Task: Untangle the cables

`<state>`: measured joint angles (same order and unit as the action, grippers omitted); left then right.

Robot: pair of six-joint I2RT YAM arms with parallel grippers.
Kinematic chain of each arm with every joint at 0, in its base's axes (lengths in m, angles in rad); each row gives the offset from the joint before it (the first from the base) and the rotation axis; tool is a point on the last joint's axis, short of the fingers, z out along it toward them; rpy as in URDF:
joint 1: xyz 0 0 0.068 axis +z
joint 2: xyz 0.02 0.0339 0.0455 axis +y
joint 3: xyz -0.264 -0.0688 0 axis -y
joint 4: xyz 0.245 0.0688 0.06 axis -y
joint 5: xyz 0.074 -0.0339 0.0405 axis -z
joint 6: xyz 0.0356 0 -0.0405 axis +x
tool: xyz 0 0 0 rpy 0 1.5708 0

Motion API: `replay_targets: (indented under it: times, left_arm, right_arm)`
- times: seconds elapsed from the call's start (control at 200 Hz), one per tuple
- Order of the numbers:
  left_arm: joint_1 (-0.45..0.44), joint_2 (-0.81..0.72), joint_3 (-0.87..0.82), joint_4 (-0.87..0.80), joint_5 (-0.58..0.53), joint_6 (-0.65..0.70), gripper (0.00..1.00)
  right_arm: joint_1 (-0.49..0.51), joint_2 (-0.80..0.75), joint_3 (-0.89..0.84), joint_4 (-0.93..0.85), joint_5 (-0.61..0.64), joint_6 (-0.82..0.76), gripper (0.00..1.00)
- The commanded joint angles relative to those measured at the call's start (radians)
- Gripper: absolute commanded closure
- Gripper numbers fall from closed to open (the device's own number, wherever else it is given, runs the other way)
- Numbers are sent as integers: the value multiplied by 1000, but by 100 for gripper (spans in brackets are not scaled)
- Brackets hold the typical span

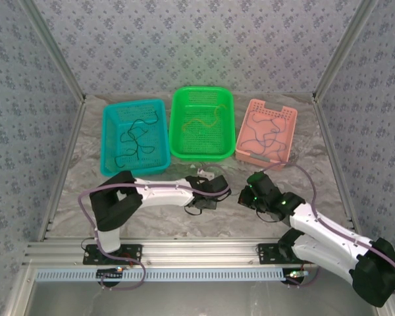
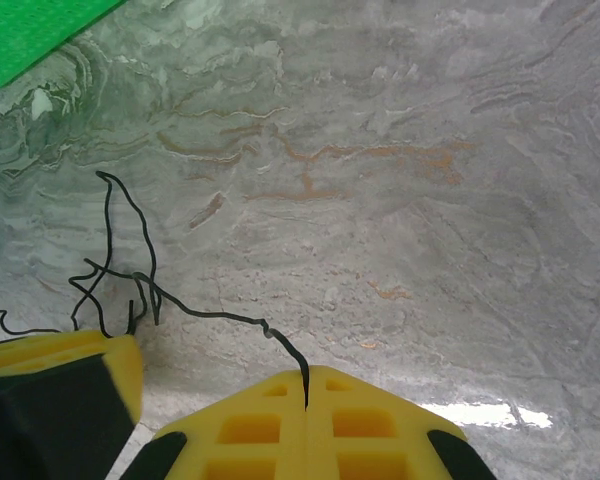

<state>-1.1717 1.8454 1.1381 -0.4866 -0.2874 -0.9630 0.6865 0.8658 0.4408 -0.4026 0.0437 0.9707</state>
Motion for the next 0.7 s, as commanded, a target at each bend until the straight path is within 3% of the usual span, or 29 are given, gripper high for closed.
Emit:
replay_targets:
  times: [0.0, 0.415, 0.695]
  left_arm:
    - [-2, 23, 29, -21, -45, -28, 70]
    - [-1, 14, 29, -10, -100, -26, 75]
    - [11, 52, 28, 22, -77, -21, 78]
  right_arm:
    - [-5, -14, -11, -15, 0, 3, 100]
    - [-7, -27, -25, -13, -5, 6, 100]
    - [-8, -41, -32, -15, -7, 6, 100]
